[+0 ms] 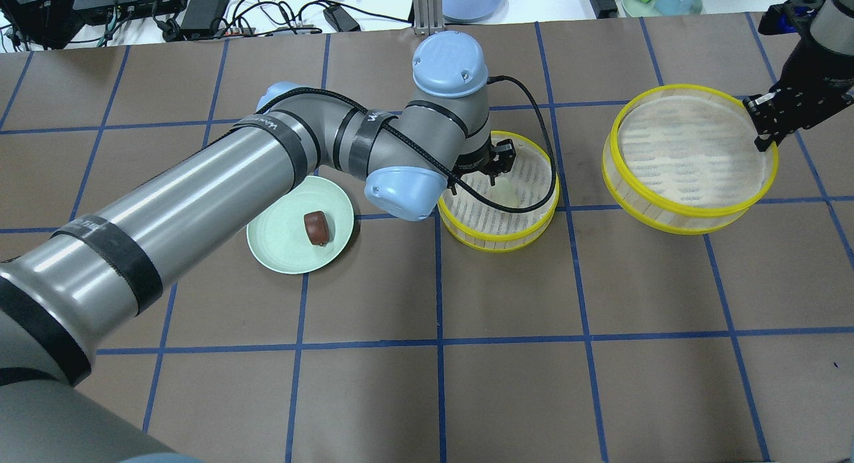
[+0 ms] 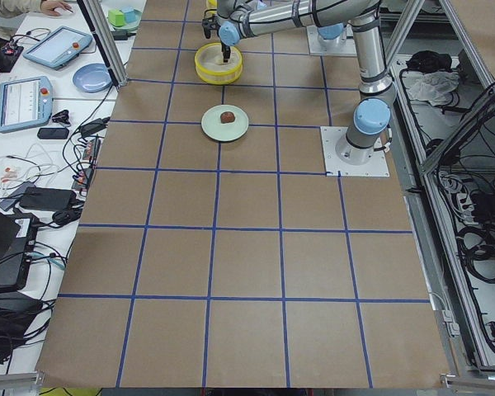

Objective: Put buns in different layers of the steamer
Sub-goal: 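Lower the white bun into the lower tier and open the left gripper, then move the left gripper to the brown bun while the right gripper returns the tier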

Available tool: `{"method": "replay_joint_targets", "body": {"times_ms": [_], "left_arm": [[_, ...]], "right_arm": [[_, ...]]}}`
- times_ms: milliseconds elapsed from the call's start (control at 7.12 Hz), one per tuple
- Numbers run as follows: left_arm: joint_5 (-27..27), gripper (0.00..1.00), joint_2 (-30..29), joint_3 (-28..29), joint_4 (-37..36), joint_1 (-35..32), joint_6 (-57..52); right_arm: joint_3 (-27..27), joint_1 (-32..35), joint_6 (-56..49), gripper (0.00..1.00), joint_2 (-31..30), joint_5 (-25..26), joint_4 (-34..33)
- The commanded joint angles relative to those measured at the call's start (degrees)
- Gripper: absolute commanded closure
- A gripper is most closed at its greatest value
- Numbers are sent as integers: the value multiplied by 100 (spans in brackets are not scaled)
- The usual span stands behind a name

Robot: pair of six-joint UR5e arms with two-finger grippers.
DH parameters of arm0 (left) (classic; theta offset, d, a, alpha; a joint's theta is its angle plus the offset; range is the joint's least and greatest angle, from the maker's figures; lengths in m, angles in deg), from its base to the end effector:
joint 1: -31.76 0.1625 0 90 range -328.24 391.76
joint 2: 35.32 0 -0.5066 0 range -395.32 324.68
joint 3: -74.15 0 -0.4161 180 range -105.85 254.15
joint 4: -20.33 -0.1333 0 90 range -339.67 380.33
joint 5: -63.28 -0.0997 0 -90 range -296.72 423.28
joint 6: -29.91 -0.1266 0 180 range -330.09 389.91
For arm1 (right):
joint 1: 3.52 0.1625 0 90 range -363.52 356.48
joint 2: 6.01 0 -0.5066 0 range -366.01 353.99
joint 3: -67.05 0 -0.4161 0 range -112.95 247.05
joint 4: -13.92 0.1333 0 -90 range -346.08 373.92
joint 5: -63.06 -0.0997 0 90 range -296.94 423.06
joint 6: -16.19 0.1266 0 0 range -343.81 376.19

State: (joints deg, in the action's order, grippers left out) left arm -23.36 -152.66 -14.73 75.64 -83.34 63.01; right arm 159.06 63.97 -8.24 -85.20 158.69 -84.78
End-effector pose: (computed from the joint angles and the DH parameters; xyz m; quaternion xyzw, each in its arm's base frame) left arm -0.4342 -0.5952 0.3184 0.0674 -0.9946 0.0503 0.0614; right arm -0.1146 -0.5924 0.4350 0.0185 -0.9980 -0.0525 0.0307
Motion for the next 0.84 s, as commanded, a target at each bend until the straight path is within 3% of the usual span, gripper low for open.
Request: {"method": "replay_joint_targets", "body": {"times_ms": [0, 140, 421, 702], "left_arm": [[-99, 29, 385, -163, 303, 774, -1108], [-256, 26, 562, -391, 332, 1161, -1791], [-565, 3, 669, -944, 332, 1821, -2349], [-495, 0, 643, -1376, 332, 2490, -2974]], "right_arm": [[0, 0, 0, 90, 0, 0, 0], [0, 0, 0, 90, 0, 0, 0], [0, 9, 0, 90, 0, -9, 0], [-9, 105, 105, 90, -18, -70, -17]]}}
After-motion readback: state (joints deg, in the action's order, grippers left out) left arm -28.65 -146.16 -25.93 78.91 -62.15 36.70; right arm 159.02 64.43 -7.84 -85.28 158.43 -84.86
